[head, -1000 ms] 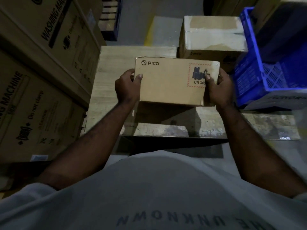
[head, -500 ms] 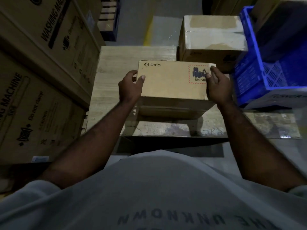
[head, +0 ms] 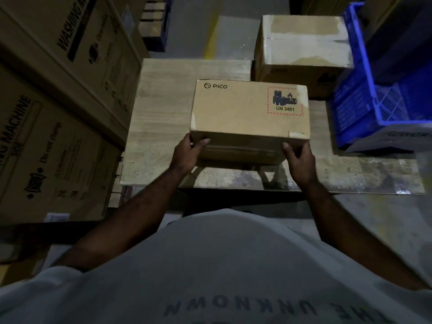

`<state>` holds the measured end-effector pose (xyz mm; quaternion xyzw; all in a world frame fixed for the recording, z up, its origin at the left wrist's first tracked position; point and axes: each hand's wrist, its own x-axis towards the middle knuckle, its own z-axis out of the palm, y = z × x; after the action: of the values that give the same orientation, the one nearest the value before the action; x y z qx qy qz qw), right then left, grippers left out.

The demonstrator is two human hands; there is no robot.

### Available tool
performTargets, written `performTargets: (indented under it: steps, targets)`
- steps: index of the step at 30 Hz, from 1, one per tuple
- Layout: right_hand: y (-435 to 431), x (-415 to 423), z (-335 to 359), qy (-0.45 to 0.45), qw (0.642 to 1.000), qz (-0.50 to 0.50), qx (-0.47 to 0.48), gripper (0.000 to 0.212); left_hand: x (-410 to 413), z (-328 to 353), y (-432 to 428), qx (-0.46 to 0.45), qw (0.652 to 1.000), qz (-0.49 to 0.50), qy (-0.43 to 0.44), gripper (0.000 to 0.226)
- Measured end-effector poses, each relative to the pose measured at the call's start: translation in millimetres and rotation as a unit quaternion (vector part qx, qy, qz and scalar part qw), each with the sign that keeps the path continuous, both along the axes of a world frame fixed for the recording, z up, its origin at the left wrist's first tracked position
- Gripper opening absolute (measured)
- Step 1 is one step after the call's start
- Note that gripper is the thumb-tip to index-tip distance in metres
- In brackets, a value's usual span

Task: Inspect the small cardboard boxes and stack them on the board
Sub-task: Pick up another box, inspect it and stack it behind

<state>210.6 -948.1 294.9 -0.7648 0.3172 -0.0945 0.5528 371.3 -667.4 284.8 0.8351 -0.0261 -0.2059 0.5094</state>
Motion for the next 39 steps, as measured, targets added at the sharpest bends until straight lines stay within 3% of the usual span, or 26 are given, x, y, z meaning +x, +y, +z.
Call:
performTargets:
  steps: [7, 13, 20, 31, 39]
  targets:
    - [-14, 15, 5, 0.013, 1.000, -0.002, -0.022, 0.055, 6, 5, -13, 0.027, 0.999, 0.024, -0.001, 0.044]
    - [-27, 29, 24, -0.007, 0.996, -0.003, -0.083, 0.062, 19, 19, -14, 0.095, 0.981, 0.012, -0.170, 0.035]
    - [-21, 39, 39, -0.025, 0.994, -0.018, -0.105, 0.056, 31, 31, -21, 0.062, 0.970, 0.070, -0.223, 0.035]
    - [-16, 40, 1, 0.050, 0.992, 0.025, -0.114, 0.048, 28, 2, -13, 0.155, 0.981, 0.022, -0.116, 0.031]
    - [-13, 33, -7, 0.040, 0.996, 0.019, -0.073, 0.044, 26, -4, -4, 0.079, 0.994, 0.049, -0.053, 0.040]
